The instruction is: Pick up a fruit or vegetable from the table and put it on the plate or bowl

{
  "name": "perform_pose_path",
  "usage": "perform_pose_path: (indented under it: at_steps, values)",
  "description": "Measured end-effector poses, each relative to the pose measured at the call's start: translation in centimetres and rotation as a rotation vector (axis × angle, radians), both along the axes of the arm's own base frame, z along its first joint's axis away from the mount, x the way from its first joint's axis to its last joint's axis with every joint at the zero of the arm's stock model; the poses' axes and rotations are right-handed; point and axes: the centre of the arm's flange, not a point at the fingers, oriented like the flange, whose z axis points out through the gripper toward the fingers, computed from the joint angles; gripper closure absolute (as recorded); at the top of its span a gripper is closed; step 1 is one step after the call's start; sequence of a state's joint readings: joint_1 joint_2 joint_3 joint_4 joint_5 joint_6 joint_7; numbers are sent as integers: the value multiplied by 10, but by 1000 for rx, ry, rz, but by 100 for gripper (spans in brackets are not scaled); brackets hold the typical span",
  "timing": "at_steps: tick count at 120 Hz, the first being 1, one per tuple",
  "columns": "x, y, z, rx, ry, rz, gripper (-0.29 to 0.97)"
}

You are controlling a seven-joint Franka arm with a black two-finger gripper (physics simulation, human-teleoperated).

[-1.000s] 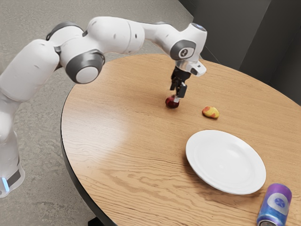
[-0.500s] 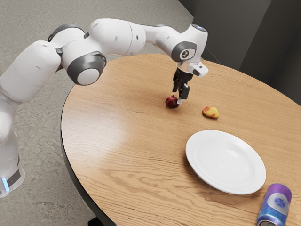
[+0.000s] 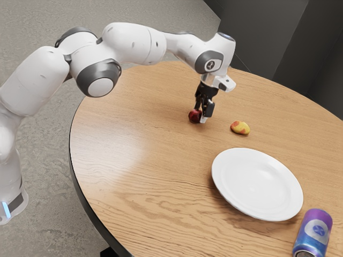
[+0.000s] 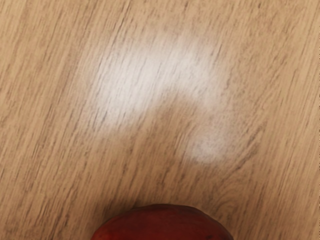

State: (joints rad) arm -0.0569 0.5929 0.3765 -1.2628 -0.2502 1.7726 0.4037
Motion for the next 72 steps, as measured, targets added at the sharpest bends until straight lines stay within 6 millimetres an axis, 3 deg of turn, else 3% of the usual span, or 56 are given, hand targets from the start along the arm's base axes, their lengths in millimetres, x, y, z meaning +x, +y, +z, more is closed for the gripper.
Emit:
perform_pose_path:
  at_steps: [72]
  values:
    - [-4,-2,-5,-11,37,1,2]
